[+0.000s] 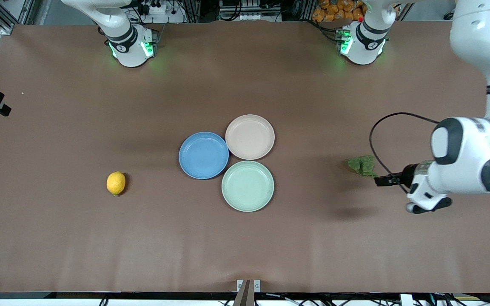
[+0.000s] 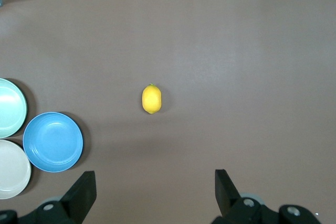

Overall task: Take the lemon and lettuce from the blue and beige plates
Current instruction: 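Carry the lettuce away from the plates and release it with the left gripper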

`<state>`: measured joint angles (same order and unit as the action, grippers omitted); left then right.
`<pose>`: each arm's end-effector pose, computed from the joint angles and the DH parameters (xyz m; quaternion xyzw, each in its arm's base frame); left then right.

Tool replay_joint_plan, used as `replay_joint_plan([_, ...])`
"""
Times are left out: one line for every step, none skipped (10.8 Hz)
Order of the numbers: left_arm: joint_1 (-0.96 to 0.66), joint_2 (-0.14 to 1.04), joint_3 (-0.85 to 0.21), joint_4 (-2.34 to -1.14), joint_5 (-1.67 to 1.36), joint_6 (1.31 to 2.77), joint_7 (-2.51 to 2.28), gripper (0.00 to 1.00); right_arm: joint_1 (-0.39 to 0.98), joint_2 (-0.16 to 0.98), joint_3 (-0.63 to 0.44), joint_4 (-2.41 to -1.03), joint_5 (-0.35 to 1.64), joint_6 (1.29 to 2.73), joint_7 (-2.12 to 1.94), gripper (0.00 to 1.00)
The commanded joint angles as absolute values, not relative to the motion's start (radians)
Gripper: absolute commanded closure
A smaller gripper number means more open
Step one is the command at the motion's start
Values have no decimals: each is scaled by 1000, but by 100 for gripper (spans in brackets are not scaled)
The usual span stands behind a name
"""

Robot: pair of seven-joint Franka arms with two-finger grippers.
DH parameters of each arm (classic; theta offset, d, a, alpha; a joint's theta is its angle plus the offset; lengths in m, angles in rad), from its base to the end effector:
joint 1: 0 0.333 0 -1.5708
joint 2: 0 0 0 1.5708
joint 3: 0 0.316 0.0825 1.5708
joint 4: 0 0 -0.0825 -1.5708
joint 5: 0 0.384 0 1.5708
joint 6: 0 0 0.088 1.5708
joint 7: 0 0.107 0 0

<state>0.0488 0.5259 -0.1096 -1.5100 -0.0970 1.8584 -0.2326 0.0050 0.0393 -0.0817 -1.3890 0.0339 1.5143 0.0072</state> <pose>0.6770 -0.0379 0.3480 0.9876 0.1078 -0.0969 0.0595 0.5588 -0.0380 0.6828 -0.9982 0.0401 -0.0435 0.0138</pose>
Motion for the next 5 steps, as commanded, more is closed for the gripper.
replay_joint_plan([61,425,-115,-1526,-74,1835,-215,0,18,17,-106,-1407,35,1529,-2,0])
replay_joint_plan([61,385,-112,-1523,-72,1806,-213,0,14,20,-116,-1408,37,1531,-2,0])
replay_joint_plan([63,347,-110,-1517,-72,1758,-213,0,11,24,-117,-1407,37,1534,-3,0])
replay_joint_plan([63,341,-106,-1482,-54,1728,-212,0,12,29,-117,-1407,37,1539,-3,0])
replay_joint_plan([52,328,-91,-1454,-8,1698,-201,0,15,29,-115,-1410,37,1536,-3,0])
